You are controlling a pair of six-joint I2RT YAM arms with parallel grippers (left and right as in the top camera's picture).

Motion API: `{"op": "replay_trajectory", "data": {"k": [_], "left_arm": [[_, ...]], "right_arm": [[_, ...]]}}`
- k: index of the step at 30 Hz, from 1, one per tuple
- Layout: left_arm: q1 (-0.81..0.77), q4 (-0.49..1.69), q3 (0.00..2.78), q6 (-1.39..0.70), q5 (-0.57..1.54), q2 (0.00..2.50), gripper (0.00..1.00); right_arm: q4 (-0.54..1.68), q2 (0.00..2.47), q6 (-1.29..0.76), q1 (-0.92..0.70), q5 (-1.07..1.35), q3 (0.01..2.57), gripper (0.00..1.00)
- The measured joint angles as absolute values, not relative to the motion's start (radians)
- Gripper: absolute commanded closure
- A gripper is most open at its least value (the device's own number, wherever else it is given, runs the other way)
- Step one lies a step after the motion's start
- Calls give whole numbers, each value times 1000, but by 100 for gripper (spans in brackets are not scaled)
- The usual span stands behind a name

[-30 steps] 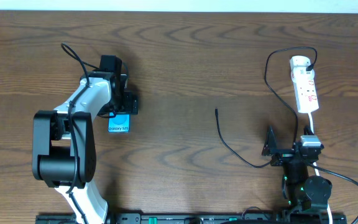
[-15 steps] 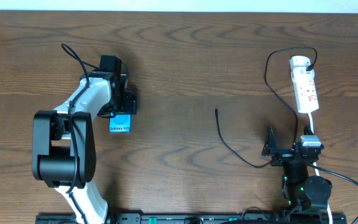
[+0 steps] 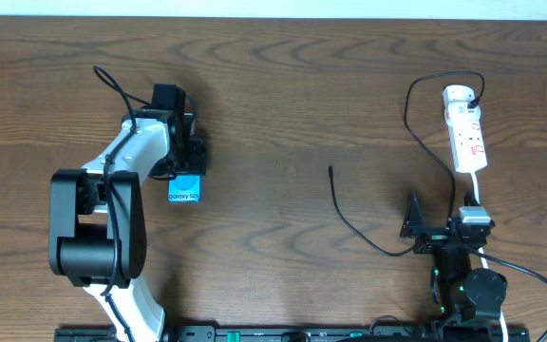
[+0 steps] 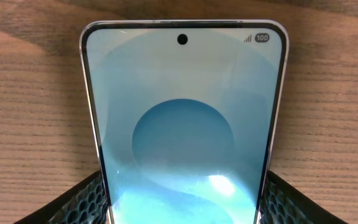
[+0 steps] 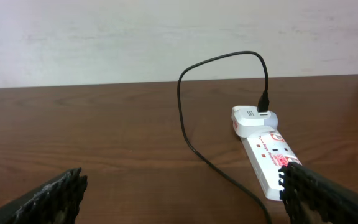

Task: Plug charger to phone and switch on socket
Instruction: 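Close the left gripper on the phone's sides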

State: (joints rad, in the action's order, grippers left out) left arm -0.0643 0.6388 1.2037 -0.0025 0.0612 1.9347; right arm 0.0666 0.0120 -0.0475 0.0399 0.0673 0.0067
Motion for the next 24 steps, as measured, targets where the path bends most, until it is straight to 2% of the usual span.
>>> {"op": "replay_trajectory", "data": {"k": [14, 24], "left_arm": [[-64, 639, 1204, -2, 61, 1935, 33], [-64, 639, 1204, -2, 61, 1935, 37]], "right_arm": [[67, 12, -47, 40, 67, 7, 1], [67, 12, -47, 40, 67, 7, 1]]}}
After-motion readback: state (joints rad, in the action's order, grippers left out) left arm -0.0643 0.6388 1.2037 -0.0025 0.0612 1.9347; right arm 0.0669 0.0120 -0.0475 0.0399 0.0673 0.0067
